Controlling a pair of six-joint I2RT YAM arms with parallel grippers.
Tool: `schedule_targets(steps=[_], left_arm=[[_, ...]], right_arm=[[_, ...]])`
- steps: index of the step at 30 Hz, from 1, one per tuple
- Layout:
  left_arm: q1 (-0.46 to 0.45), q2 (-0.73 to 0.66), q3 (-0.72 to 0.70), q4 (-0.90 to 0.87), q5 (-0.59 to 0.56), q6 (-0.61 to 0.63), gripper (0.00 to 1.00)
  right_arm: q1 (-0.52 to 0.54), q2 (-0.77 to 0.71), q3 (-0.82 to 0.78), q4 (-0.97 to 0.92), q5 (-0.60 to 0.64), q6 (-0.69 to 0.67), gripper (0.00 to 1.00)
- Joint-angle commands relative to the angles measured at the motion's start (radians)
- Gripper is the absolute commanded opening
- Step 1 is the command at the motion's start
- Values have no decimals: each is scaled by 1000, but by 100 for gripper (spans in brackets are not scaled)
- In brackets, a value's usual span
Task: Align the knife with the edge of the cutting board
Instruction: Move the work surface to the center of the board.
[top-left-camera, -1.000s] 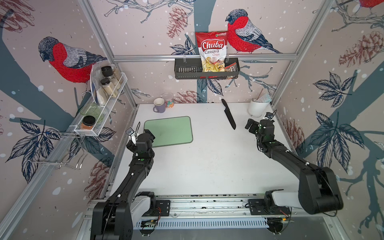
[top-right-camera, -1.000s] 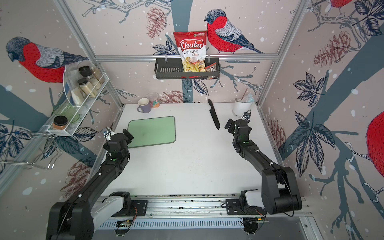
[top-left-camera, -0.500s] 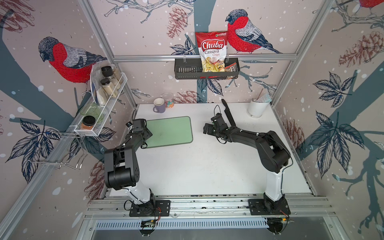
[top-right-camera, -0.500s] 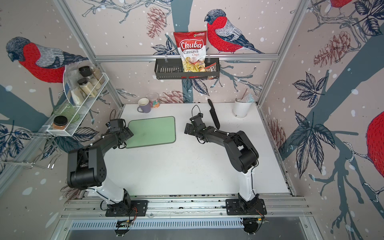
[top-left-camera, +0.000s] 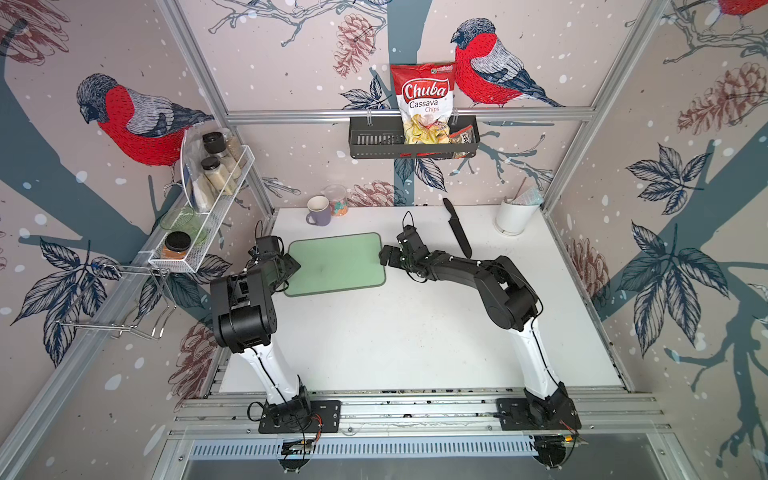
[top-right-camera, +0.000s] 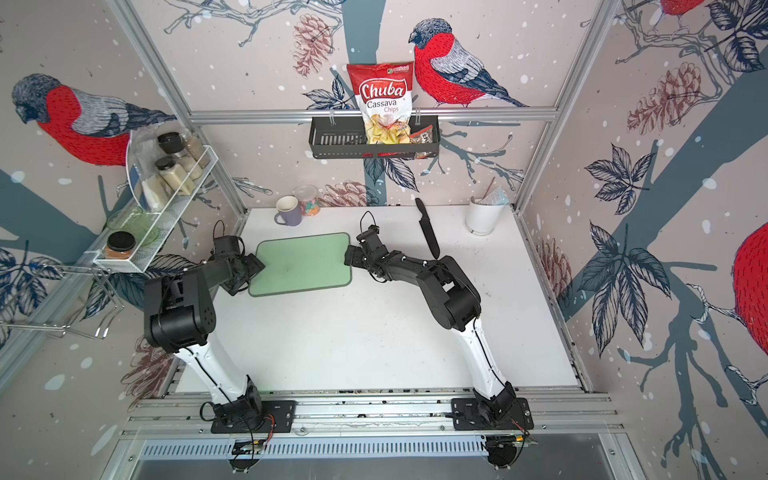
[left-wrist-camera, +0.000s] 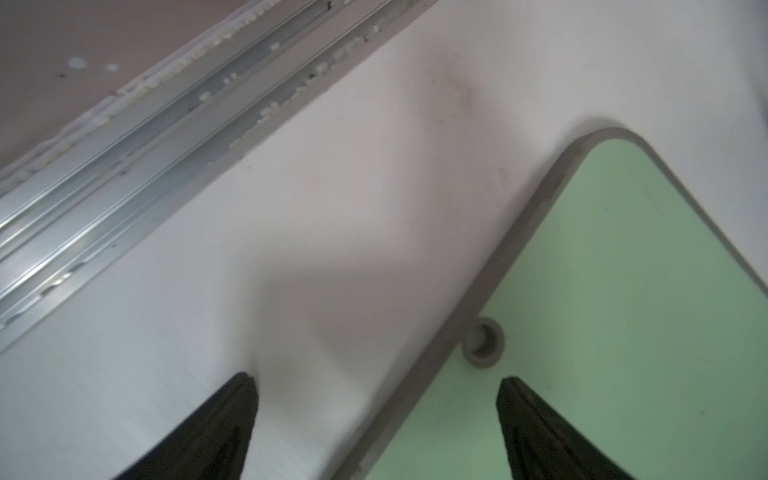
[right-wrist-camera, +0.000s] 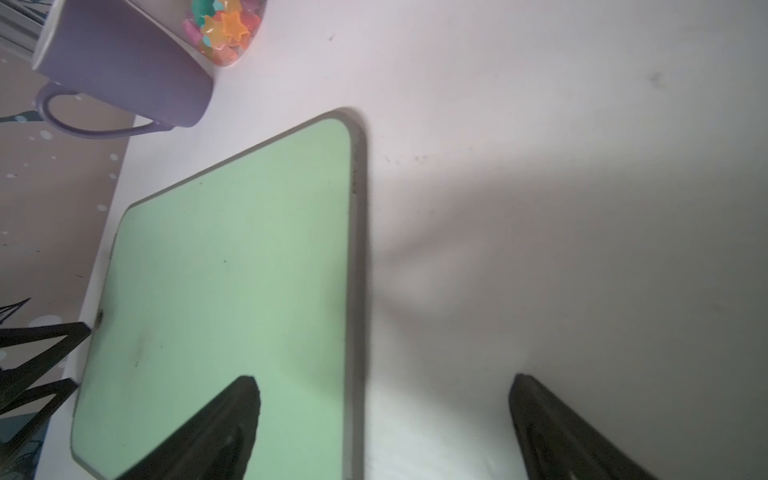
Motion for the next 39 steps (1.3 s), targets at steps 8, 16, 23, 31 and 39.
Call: schedule_targets(steps=[8,16,23,31,39], left_arm=[[-13,85,-107,279,565,-169,81],[-100,72,-137,246,553,-131,80],[-230,-8,-213,195,482,-88,80],[-408,-92,-276,140,348,-53,82],[-450,-137,-372,147,275,-48,82]], right_arm=[[13,27,-27,-181,-146,35,95],[-17,-9,-106,-138,-195,61,92],[-134,-181,-348,-46,-210,167,92],[-195,-374,-573,-40,-181,191,91],[-102,-422,-667,-33,-165,194,91]])
